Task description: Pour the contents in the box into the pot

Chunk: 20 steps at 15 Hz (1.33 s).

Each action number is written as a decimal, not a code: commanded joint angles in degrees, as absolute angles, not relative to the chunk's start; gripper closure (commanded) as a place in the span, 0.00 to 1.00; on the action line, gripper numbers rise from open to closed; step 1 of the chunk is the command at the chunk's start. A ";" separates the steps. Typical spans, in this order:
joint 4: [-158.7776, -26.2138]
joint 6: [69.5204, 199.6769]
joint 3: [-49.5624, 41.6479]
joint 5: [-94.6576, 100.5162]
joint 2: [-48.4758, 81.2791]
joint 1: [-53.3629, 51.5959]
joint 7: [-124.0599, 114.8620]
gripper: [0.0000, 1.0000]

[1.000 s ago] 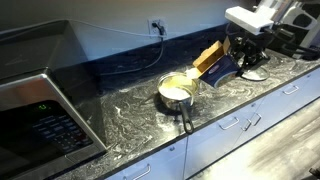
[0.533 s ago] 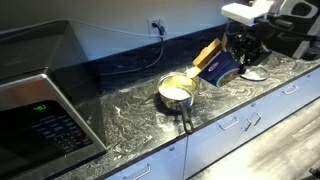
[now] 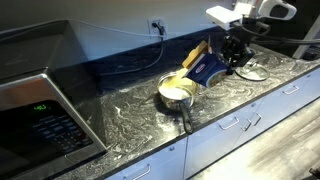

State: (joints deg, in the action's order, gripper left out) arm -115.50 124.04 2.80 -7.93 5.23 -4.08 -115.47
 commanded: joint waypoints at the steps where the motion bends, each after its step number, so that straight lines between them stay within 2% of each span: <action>1: -110.80 121.15 2.78 -3.44 7.49 -5.49 -122.41 0.80; 20: -99.00 108.17 2.10 14.63 15.24 -10.23 -141.52 0.80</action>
State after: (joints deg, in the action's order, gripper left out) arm -101.83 111.44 2.70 12.17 14.16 -8.73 -138.30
